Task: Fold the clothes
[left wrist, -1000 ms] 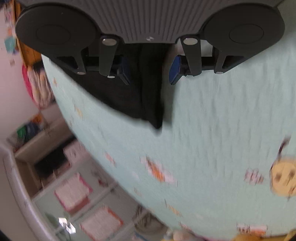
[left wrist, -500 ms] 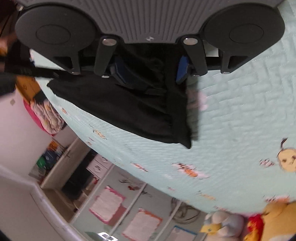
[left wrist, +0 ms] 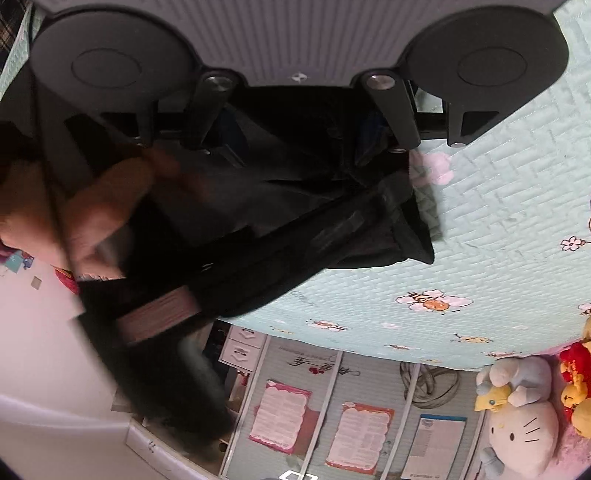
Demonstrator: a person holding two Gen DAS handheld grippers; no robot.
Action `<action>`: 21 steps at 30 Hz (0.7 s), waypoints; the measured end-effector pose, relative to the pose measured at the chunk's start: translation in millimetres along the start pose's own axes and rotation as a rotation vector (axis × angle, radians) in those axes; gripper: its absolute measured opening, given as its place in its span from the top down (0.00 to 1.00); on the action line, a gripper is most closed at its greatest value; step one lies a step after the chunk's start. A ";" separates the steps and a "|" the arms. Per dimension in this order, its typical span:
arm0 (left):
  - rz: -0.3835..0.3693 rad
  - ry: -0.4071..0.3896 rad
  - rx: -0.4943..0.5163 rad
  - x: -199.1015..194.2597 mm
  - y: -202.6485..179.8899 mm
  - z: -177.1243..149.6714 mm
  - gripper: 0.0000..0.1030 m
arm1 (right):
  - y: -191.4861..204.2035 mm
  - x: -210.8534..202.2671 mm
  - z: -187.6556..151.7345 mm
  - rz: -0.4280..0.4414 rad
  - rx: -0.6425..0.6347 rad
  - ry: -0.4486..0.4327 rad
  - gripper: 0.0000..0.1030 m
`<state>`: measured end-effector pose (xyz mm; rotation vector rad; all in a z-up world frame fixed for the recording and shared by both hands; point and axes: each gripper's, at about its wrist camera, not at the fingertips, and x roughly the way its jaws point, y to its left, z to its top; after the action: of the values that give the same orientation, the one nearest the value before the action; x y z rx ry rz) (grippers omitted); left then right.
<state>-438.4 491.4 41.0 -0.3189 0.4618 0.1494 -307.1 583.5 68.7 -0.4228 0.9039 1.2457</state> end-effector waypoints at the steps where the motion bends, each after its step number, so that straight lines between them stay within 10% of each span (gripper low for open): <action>1: -0.006 0.004 -0.004 0.6 1.9 -0.3 0.36 | 0.3 4.5 0.0 -0.012 -0.015 0.021 0.56; 4: -0.051 0.000 -0.048 -6.4 11.5 -2.7 0.36 | -8.1 5.4 -6.7 -0.004 0.003 0.025 0.92; 10: -0.083 -0.075 -0.451 -24.1 87.9 -6.9 0.38 | -36.6 -10.9 -23.4 0.050 0.126 -0.044 0.96; 21: -0.119 0.176 -0.581 65.6 125.2 13.9 0.52 | -67.6 -20.4 -46.2 0.164 0.272 -0.139 0.96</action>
<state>-401.2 618.2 -10.9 -0.9334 0.5677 0.1375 -261.2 517.0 44.2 -0.0460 0.9868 1.2616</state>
